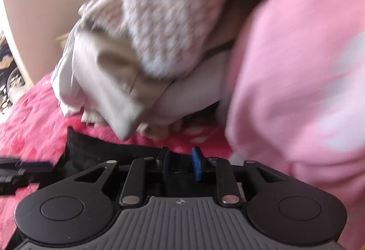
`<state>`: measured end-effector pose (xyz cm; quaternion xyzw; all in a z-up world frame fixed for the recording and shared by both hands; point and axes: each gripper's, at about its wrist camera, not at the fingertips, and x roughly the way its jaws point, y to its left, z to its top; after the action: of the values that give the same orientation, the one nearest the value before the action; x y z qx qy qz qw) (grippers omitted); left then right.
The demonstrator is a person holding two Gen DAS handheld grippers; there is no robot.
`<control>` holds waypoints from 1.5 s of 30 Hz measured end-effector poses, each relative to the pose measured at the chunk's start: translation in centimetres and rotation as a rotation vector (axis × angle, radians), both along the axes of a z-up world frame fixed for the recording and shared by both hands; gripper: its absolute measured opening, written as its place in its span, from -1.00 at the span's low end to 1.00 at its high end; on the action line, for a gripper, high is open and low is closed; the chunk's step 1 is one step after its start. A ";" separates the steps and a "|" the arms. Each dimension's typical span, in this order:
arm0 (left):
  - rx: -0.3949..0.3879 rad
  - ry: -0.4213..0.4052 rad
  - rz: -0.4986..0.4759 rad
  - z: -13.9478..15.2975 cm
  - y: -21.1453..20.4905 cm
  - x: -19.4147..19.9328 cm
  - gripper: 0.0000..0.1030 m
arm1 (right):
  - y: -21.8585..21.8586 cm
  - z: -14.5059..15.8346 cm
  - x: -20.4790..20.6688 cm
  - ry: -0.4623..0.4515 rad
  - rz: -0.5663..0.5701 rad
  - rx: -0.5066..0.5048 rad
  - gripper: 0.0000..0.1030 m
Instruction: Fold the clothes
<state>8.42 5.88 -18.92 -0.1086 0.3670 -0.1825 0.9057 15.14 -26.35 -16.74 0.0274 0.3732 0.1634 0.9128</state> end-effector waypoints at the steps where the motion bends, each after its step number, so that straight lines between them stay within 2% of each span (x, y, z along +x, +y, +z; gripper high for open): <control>1: -0.003 0.015 -0.018 0.1 0.5 -1.0 -0.32 | -0.4 0.6 -0.6 0.019 0.018 0.004 -0.52; 4: -0.037 0.069 -0.067 0.2 1.6 -3.3 -0.32 | -0.9 2.3 -3.2 0.087 0.067 -0.008 -0.49; 7: -0.101 0.131 -0.129 0.4 2.2 -5.8 -0.32 | -0.7 3.7 -6.3 0.168 0.095 -0.012 -0.36; 11: -0.123 0.155 -0.212 0.8 2.1 -8.9 -0.32 | -0.9 4.8 -11.2 0.289 0.110 -0.004 -0.27; 15: -0.129 0.190 -0.196 0.1 2.0 -10.4 -0.25 | -2.0 4.4 -16.1 0.359 0.072 0.040 0.00; 18: -0.131 0.229 -0.161 -0.3 2.1 -10.4 -0.25 | -2.7 3.1 -18.0 0.334 0.011 0.049 0.05; 21: -0.118 0.255 -0.152 -0.6 2.1 -10.7 -0.25 | -3.3 1.6 -18.6 0.353 -0.045 0.088 0.05; 24: -0.138 0.275 -0.126 -0.8 2.4 -11.0 -0.25 | -3.6 0.8 -18.6 0.351 -0.037 0.083 0.03; 27: -0.167 0.288 -0.100 -1.1 2.5 -11.0 -0.26 | -3.7 0.3 -18.5 0.320 0.004 0.063 -0.08; 29: -0.181 0.294 -0.085 -1.3 2.6 -11.0 -0.35 | -3.7 0.1 -18.4 0.315 0.050 0.056 -0.29; 31: -0.168 0.290 -0.068 -1.4 2.6 -11.0 -0.50 | -3.0 -0.1 -18.6 0.311 0.127 0.007 -0.58; 33: -0.142 0.279 -0.067 -1.4 2.4 -11.1 -0.67 | -2.1 0.1 -19.6 0.271 0.215 -0.071 -0.79; 36: -0.095 0.251 -0.084 -1.1 2.0 -11.3 -0.78 | -1.1 0.7 -21.1 0.184 0.313 -0.228 -0.90; 38: -0.069 0.235 -0.097 -0.9 1.7 -11.4 -0.80 | -1.1 1.2 -22.0 0.110 0.338 -0.347 -1.00; 39: -0.067 0.234 -0.099 -0.9 1.8 -11.4 -0.80 | -1.2 1.3 -22.3 0.077 0.334 -0.415 -1.00; 42: -0.083 0.241 -0.107 -0.9 1.9 -11.4 -0.77 | -2.9 1.9 -22.1 0.108 0.302 -0.348 -0.99; 43: -0.094 0.249 -0.111 -1.0 2.1 -11.3 -0.76 | -3.4 2.1 -22.0 0.121 0.291 -0.320 -0.94; 45: -0.117 0.263 -0.118 -1.1 2.4 -11.2 -0.59 | -3.1 2.4 -21.9 0.124 0.314 -0.262 -0.69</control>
<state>-2.77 8.26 -20.03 -0.1623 0.4771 -0.2404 0.8296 -6.72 -29.49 -14.32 -0.1399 0.4466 0.2516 0.8472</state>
